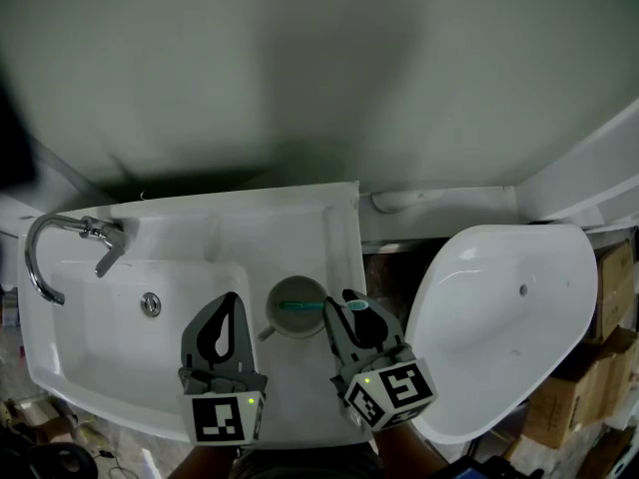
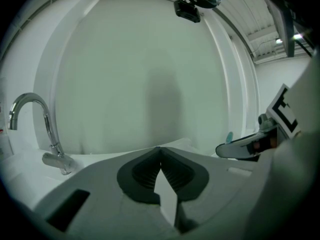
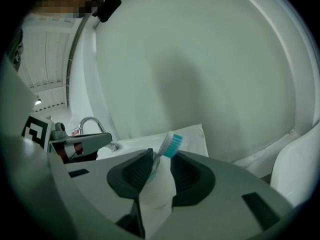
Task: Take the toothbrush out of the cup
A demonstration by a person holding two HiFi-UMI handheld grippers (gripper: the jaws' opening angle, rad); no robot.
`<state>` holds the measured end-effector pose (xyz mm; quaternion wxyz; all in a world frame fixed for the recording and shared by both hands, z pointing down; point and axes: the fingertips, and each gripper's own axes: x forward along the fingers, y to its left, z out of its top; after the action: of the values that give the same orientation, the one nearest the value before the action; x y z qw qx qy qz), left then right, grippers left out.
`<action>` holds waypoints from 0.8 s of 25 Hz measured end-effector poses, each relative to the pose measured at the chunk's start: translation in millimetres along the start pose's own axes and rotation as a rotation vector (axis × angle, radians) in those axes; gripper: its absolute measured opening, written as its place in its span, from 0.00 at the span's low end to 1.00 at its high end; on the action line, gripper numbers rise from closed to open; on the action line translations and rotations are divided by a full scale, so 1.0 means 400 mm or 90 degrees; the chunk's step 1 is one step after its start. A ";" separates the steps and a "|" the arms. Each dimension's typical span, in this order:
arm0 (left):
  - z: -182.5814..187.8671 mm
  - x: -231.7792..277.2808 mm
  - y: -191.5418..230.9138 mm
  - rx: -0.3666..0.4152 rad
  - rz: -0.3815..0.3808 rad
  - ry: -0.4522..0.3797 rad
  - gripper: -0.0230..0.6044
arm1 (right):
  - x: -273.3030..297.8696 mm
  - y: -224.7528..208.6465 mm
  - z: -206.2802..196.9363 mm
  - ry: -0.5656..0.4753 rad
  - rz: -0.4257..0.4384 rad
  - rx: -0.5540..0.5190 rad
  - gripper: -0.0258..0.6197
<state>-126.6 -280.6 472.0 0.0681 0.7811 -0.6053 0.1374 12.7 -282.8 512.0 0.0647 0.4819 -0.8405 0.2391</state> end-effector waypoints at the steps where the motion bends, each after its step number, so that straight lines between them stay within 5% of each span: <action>1: 0.001 -0.001 -0.001 -0.001 0.001 0.000 0.06 | -0.001 0.001 0.001 -0.001 0.002 0.000 0.22; 20: 0.024 -0.038 -0.017 -0.001 0.009 -0.014 0.06 | -0.034 0.038 0.016 -0.011 0.028 -0.012 0.11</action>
<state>-122.4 -267.3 458.7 0.0611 0.7781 -0.6117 0.1288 7.8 -268.8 496.6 0.0568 0.4646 -0.8536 0.2285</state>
